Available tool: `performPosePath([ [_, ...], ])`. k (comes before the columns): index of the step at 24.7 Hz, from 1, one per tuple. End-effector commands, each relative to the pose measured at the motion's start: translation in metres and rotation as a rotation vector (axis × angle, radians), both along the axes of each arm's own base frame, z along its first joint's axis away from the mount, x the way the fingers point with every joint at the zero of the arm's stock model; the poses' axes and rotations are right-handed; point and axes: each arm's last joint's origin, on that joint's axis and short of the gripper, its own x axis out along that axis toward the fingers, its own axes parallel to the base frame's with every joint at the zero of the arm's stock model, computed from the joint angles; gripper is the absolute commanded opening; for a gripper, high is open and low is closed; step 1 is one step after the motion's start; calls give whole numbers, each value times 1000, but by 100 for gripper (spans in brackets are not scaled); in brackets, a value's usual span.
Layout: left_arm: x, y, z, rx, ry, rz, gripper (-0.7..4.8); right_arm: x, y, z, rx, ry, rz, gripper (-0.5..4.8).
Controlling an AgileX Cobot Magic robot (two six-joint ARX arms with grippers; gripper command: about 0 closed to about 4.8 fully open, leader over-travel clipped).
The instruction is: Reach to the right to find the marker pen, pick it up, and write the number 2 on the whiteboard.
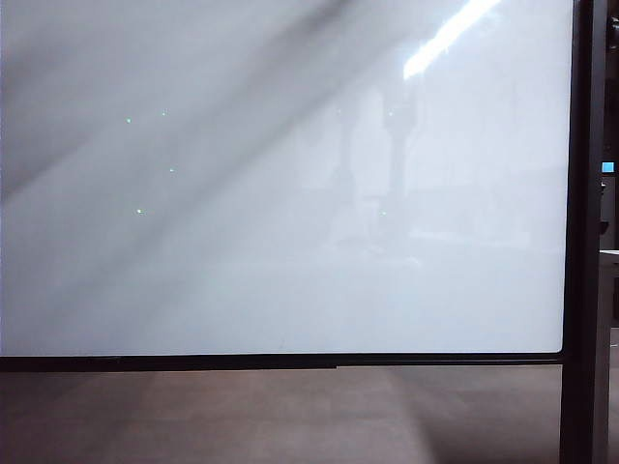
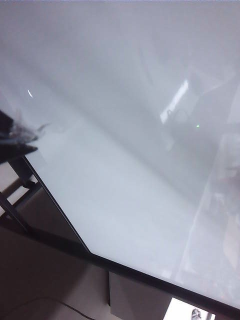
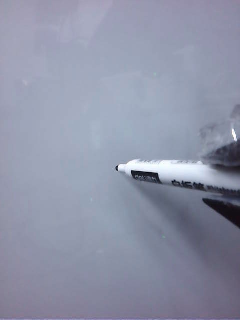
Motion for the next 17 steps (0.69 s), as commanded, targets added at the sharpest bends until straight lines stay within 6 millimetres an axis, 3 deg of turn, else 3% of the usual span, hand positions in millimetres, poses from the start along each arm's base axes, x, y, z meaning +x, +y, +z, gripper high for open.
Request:
performPosePath([
  [1, -1, 0, 3, 10, -20, -7, -5, -3, -1, 3, -1, -1, -1, -1],
  [6, -1, 0, 3, 12, -16, -8, -5, -5, -2, -14, -88, 169, -2, -1],
  [13, -1, 0, 3, 13, -14, -8, -5, -5, -1, -17, -98, 185, 9, -1],
  [17, -1, 0, 2, 15, -5, -7, -5, -1, 1, -41, -109, 205, 9, -1],
])
